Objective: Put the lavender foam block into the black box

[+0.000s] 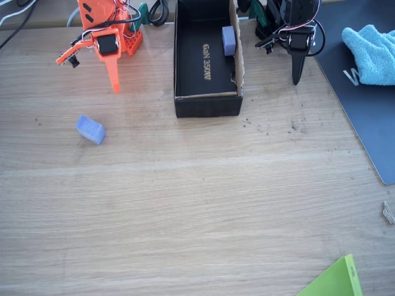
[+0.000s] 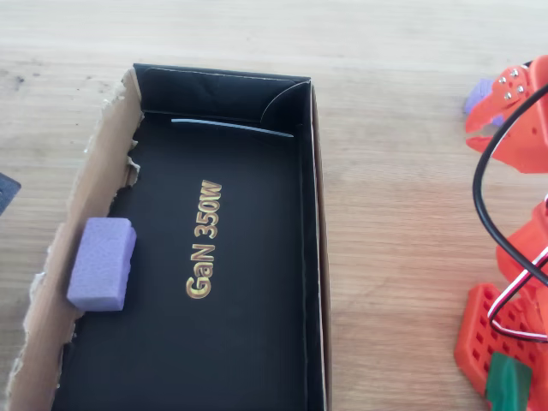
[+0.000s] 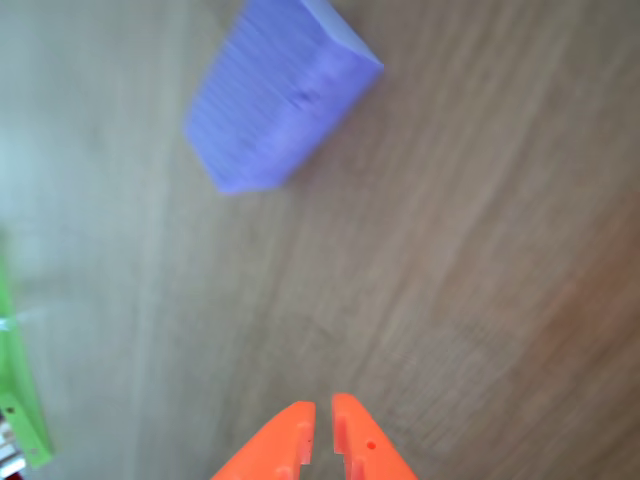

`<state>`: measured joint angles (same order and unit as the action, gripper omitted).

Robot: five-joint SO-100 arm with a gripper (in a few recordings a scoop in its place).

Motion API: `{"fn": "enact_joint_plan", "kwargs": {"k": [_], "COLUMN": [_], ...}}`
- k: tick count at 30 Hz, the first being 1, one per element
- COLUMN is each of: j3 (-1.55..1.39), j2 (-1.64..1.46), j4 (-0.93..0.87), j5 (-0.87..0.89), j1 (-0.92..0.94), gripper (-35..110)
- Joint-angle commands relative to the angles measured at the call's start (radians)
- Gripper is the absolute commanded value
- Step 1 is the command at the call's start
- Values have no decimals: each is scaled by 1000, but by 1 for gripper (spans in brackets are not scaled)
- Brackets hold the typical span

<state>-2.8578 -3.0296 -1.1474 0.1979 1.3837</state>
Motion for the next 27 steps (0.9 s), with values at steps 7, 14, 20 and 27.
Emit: {"fn": "enact_joint_plan", "kwargs": {"k": [7, 14, 20, 27], "j3": [6, 46, 141, 356], "j2": [-9, -9, -5, 219], "j4": [44, 84, 40, 3], "j5": [150, 120, 123, 155], "j1": [-9, -38, -100, -147], "gripper": [0, 0, 0, 0]}}
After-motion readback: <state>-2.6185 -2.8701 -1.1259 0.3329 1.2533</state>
